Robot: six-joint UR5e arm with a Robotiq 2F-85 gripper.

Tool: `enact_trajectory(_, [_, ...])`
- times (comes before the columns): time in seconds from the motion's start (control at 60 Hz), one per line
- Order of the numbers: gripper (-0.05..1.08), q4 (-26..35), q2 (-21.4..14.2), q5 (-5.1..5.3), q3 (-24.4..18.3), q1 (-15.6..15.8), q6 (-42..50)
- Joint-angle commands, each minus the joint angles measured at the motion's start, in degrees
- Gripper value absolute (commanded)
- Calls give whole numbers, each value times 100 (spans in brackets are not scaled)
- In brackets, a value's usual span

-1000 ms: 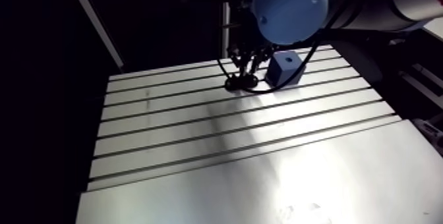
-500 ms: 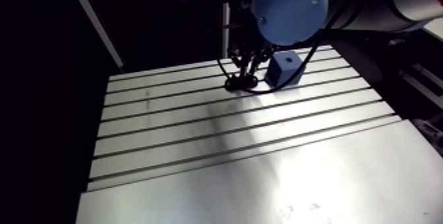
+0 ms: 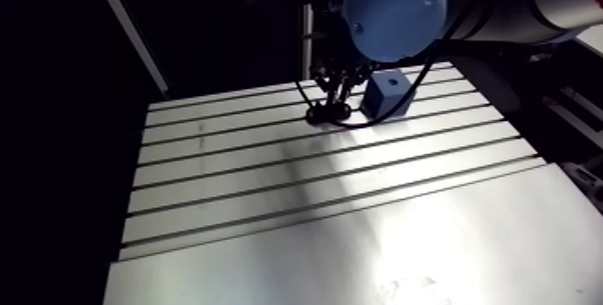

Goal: Pick up the M10 bolt and insert it into the hex recess until seated.

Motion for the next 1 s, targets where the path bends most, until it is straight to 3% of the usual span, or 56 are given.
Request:
enact_trajectory(0.017, [70,0,0,0,-6,0,0])
enact_trajectory(1.0, [81,17,-173,70,-76,0,0])
